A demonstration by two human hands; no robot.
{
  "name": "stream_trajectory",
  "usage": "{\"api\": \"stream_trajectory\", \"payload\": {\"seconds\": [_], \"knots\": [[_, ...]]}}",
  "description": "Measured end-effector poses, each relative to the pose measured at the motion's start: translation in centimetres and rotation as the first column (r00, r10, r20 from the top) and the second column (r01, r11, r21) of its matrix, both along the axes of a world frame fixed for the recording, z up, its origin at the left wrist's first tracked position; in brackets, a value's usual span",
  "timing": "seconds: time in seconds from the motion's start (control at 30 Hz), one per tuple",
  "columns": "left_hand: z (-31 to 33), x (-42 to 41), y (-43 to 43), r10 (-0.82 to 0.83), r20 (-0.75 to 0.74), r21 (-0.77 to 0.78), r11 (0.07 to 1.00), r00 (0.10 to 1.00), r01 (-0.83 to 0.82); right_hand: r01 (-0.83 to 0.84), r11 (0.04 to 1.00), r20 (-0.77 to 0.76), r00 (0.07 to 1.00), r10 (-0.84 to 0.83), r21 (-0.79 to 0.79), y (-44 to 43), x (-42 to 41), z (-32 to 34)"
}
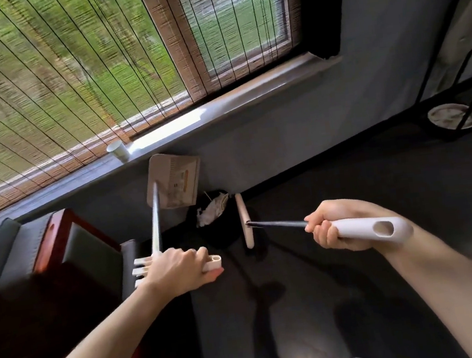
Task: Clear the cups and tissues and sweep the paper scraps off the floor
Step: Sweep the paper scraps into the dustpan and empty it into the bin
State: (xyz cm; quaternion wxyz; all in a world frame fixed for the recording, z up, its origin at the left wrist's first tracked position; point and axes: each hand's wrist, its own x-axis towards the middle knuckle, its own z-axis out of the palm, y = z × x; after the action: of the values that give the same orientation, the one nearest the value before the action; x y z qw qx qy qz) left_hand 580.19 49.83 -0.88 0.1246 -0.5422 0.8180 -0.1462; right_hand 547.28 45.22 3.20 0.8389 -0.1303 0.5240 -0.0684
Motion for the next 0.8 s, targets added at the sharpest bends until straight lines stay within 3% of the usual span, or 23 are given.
{"api": "stream_trajectory", "payload": {"seconds": [0.13, 0.37, 0.63, 0.8], "knots": [[-2.4, -1.7, 0.6, -0.104, -0.012, 0.008, 0.995, 0.995, 0.104, 0.005, 1.0, 0.028, 1.0, -0.005, 0.014, 0.1, -0.2, -0.4], [-5.2, -2.3, -0.3, -0.15, -0.059, -0.026, 0.989, 0.987, 0.148, 0.022, 1.0, -0.034, 0.999, -0.021, 0.012, 0.6, -1.3, -1.1], [0.3, 1.8, -0.3, -0.181, -0.148, -0.2, 0.968, 0.972, 0.15, -0.008, 0.997, -0.105, 0.994, 0.0, -0.081, 0.6, -1.5, -0.9], [4.1, 1.8, 2.9, -0.202, -0.119, -0.285, 0.945, 0.972, 0.161, -0.076, 0.989, -0.102, 0.993, 0.063, -0.124, 0.4, -1.5, 0.3]]}}
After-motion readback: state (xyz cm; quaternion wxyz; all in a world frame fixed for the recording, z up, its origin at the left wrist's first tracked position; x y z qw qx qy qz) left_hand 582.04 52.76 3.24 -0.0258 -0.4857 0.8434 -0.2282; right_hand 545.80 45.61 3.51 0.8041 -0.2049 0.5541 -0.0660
